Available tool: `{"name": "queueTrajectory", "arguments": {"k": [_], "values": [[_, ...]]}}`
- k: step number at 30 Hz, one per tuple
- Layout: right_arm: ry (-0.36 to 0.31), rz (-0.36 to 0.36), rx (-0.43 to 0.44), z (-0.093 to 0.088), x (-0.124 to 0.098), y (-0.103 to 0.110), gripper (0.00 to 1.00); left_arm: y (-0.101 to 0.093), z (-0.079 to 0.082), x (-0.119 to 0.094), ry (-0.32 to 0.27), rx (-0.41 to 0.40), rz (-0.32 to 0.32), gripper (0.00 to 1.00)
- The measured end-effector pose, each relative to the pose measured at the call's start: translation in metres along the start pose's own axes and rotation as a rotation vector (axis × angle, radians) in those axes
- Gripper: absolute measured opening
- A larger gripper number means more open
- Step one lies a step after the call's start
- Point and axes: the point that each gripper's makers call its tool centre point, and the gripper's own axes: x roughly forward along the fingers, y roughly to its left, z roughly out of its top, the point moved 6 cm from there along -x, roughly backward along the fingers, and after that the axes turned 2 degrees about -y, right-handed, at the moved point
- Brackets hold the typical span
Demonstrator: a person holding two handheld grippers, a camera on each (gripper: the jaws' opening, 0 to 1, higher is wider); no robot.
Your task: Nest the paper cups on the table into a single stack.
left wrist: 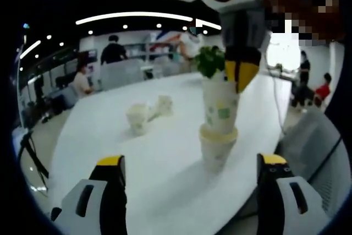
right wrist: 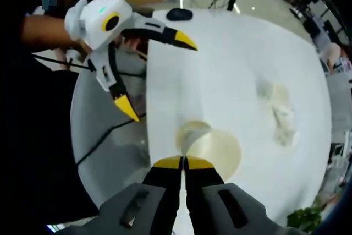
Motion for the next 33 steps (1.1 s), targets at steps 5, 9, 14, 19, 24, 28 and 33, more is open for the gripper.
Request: {"name": "queueTrajectory", "arguments": {"k": [5,9,14,19,24,28,33], "values": [[0.005,0.008,0.004,0.001,0.007,0.004,0.0,0.001,0.001,-0.001,-0.001,0.0,0.006,0.97],[0.013,0.01,0.008,0.001,0.013,0.005,0.0,0.002,0.0,-0.001,0.002,-0.005,0.009,0.96],[0.018,0.006,0.01,0.001,0.021,0.004,0.0,0.003,-0.001,-0.001,0.002,0.004,0.015,0.95],[0.019,-0.002,0.021,0.001,0.03,0.002,0.0,0.004,0.001,-0.002,-0.001,0.001,0.021,0.94],[0.027,0.0,0.029,-0.001,0.039,0.002,0.0,0.003,-0.001,-0.001,0.002,0.007,0.016,0.94],[0.035,0.004,0.032,-0.001,0.045,0.003,0.0,0.003,-0.001,-0.001,0.005,0.008,0.015,0.93],[0.037,0.007,0.031,0.0,0.053,0.005,0.0,0.002,-0.001,-0.001,0.009,0.009,0.013,0.93]]}}
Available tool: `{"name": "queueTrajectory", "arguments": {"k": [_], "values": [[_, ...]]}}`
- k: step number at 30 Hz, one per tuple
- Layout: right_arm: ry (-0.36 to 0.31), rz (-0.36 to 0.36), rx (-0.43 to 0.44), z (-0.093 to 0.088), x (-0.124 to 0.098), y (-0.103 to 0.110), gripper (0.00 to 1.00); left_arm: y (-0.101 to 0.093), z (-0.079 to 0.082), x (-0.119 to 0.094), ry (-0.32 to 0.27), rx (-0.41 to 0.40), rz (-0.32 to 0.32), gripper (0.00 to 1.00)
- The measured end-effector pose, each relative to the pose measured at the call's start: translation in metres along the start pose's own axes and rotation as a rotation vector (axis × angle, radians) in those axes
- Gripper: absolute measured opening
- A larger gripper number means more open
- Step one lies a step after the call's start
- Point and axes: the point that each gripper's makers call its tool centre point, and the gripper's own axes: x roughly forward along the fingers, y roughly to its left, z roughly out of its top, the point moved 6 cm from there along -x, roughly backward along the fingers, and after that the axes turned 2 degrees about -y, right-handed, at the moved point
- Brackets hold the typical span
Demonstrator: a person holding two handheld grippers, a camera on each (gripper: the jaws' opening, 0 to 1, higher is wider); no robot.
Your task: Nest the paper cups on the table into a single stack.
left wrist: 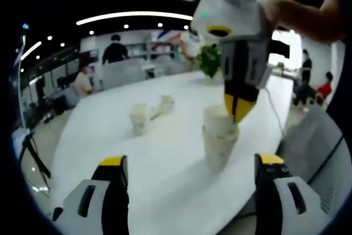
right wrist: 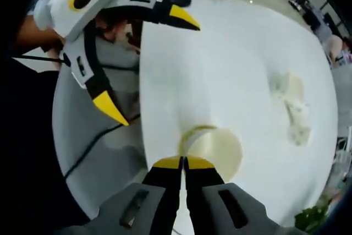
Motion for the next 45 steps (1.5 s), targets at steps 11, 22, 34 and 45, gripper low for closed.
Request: {"name": "queueTrajectory", "arguments": {"k": [11,22,34,45], "values": [[-0.01,-0.006,0.005,-0.005,0.021,0.003,0.0,0.0,0.0,0.0,0.004,0.001,0.001,0.92],[-0.061,-0.005,-0.033,-0.006,0.018,0.002,0.02,0.004,-0.002,0.001,0.009,0.006,0.015,0.92],[-0.193,-0.031,-0.08,-0.006,-0.007,-0.006,0.41,0.005,-0.002,0.001,0.008,0.001,0.021,0.93],[-0.458,-0.189,0.025,-0.029,-0.054,-0.029,0.51,0.005,0.0,0.001,0.005,-0.013,0.025,0.95]]}}
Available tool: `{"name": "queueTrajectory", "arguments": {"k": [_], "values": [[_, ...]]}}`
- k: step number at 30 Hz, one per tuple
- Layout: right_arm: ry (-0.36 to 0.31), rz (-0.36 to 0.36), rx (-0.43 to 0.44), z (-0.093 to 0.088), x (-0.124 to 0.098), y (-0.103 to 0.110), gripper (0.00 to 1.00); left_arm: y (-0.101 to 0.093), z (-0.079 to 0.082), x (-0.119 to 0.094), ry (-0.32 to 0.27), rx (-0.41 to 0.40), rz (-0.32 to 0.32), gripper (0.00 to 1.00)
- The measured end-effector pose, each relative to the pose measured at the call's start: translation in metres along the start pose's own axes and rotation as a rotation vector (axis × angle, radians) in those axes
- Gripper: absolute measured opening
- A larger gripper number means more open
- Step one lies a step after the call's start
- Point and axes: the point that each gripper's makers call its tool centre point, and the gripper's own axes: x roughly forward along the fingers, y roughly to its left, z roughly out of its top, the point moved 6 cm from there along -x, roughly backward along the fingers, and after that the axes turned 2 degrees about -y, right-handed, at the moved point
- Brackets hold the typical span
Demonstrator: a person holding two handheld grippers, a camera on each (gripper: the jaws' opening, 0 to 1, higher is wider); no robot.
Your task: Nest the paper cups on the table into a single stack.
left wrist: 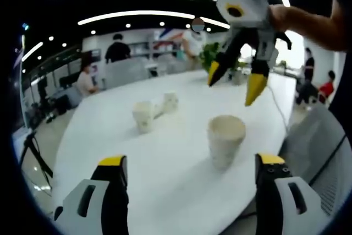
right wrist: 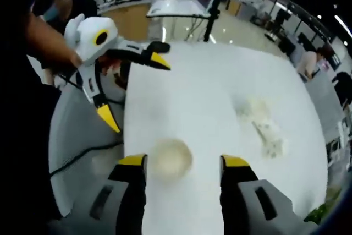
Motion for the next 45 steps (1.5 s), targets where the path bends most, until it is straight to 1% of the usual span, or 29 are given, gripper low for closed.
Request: {"name": "queueTrajectory", "arguments": {"k": [1,2,3,4,5,6,7,9,10,11,12,13,16,18,19,20,22,24,28,31,32,33,34,36,37,38,39,43,45], "values": [[-0.034,-0.014,-0.007,-0.002,-0.002,-0.001,0.51,0.002,0.002,-0.001,-0.015,-0.012,0.007,0.95],[-0.058,-0.031,0.014,-0.006,-0.005,-0.002,0.52,0.004,0.002,-0.002,-0.022,-0.019,0.013,0.95],[-0.072,-0.045,0.08,-0.014,-0.008,-0.003,0.53,0.007,0.003,-0.003,-0.032,-0.044,0.02,0.96],[-0.096,-0.049,0.102,-0.018,-0.011,-0.003,0.53,0.009,0.004,-0.003,-0.041,-0.058,0.026,0.97],[-0.141,-0.059,0.143,-0.024,-0.014,-0.003,0.54,0.011,0.004,-0.004,-0.045,-0.068,0.036,0.98],[-0.161,-0.069,0.179,-0.029,-0.017,-0.004,0.54,0.013,0.005,-0.005,-0.048,-0.072,0.049,0.97],[-0.193,-0.078,0.194,-0.034,-0.019,-0.003,0.55,0.013,0.005,-0.005,-0.051,-0.075,0.053,0.98],[-0.259,-0.112,0.28,-0.05,-0.025,-0.003,0.55,0.012,0.005,-0.005,-0.055,-0.076,0.054,0.98],[-0.273,-0.119,0.288,-0.052,-0.026,-0.003,0.55,0.011,0.005,-0.004,-0.052,-0.067,0.05,0.98],[-0.309,-0.147,0.313,-0.06,-0.028,-0.003,0.55,0.009,0.005,-0.004,-0.05,-0.059,0.044,0.98],[-0.32,-0.169,0.337,-0.071,-0.03,-0.002,0.56,0.007,0.004,-0.003,-0.044,-0.051,0.038,0.98],[-0.326,-0.174,0.34,-0.074,-0.031,-0.002,0.57,0.004,0.004,-0.002,-0.04,-0.041,0.028,0.98],[-0.404,-0.253,0.396,-0.094,-0.037,0.0,0.59,0.003,0.001,-0.001,-0.025,-0.036,0.019,0.98],[-0.468,-0.297,0.426,-0.105,-0.041,0.001,0.65,0.003,0.0,0.0,-0.023,-0.038,0.017,0.98],[-0.482,-0.311,0.437,-0.111,-0.042,0.002,0.68,0.003,0.0,0.0,-0.024,-0.038,0.017,0.98],[-0.486,-0.32,0.464,-0.121,-0.041,0.003,0.71,0.003,0.0,0.0,-0.025,-0.039,0.019,0.98],[-0.513,-0.337,0.49,-0.129,-0.043,0.005,0.74,0.003,-0.001,0.0,-0.023,-0.05,0.024,0.98],[-0.546,-0.376,0.494,-0.141,-0.047,0.007,0.76,0.003,0.0,-0.001,-0.037,-0.05,0.028,0.98],[-0.551,-0.399,0.497,-0.159,-0.049,0.01,0.83,0.006,-0.001,-0.001,-0.04,-0.062,0.046,0.98],[-0.553,-0.41,0.504,-0.165,-0.053,0.013,0.95,0.009,-0.003,-0.002,-0.034,-0.088,0.058,0.98],[-0.574,-0.431,0.443,-0.166,-0.056,0.013,0.98,0.011,-0.002,-0.001,-0.041,-0.091,0.062,0.98],[-0.581,-0.44,0.42,-0.167,-0.057,0.014,0.98,0.012,-0.001,0.0,-0.057,-0.09,0.061,0.98],[-0.571,-0.443,0.425,-0.17,-0.056,0.016,0.98,0.012,-0.001,-0.001,-0.075,-0.09,0.056,0.98],[-0.57,-0.462,0.454,-0.17,-0.06,0.017,1.0,0.012,-0.002,-0.002,-0.07,-0.096,0.056,0.98],[-0.583,-0.468,0.461,-0.169,-0.061,0.018,1.0,0.009,0.0,-0.003,-0.068,-0.098,0.049,0.98],[-0.628,-0.478,0.466,-0.164,-0.065,0.02,1.0,0.007,0.002,-0.003,-0.078,-0.079,0.04,0.98],[-0.644,-0.484,0.464,-0.161,-0.066,0.021,1.0,0.005,0.002,-0.001,-0.085,-0.055,0.025,0.98],[-0.637,-0.474,0.452,-0.156,-0.059,0.024,1.0,0.002,0.004,-0.002,-0.093,-0.046,0.008,0.98],[-0.667,-0.468,0.448,-0.15,-0.06,0.023,1.0,0.003,0.006,-0.004,-0.102,-0.048,0.012,0.98]]}}
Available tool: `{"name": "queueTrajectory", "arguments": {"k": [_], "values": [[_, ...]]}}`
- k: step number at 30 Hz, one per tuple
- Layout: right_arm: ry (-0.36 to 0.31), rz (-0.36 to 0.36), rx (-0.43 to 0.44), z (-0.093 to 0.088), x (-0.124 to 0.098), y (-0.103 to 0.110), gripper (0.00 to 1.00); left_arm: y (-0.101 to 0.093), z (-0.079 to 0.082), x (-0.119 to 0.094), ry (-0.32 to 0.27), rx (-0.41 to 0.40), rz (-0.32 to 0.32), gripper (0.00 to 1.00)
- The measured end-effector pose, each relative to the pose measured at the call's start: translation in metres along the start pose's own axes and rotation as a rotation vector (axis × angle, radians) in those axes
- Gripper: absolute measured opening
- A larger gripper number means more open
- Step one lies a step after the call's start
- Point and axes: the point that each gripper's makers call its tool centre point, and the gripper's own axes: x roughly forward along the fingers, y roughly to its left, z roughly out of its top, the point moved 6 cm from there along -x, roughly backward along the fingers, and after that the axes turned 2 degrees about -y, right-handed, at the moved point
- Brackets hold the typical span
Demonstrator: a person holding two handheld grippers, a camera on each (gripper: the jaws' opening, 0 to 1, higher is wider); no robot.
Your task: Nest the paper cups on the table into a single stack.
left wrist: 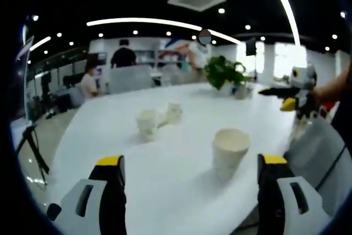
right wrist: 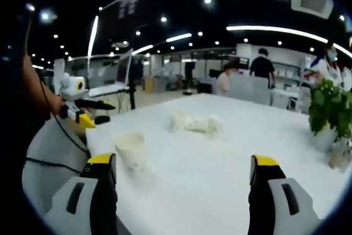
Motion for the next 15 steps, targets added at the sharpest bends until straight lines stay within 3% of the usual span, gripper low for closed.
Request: {"name": "queueTrajectory", "arguments": {"k": [15], "values": [[-0.021,0.025,0.026,0.002,0.015,-0.001,1.0,0.007,0.002,-0.001,-0.017,-0.017,0.033,0.98]]}}
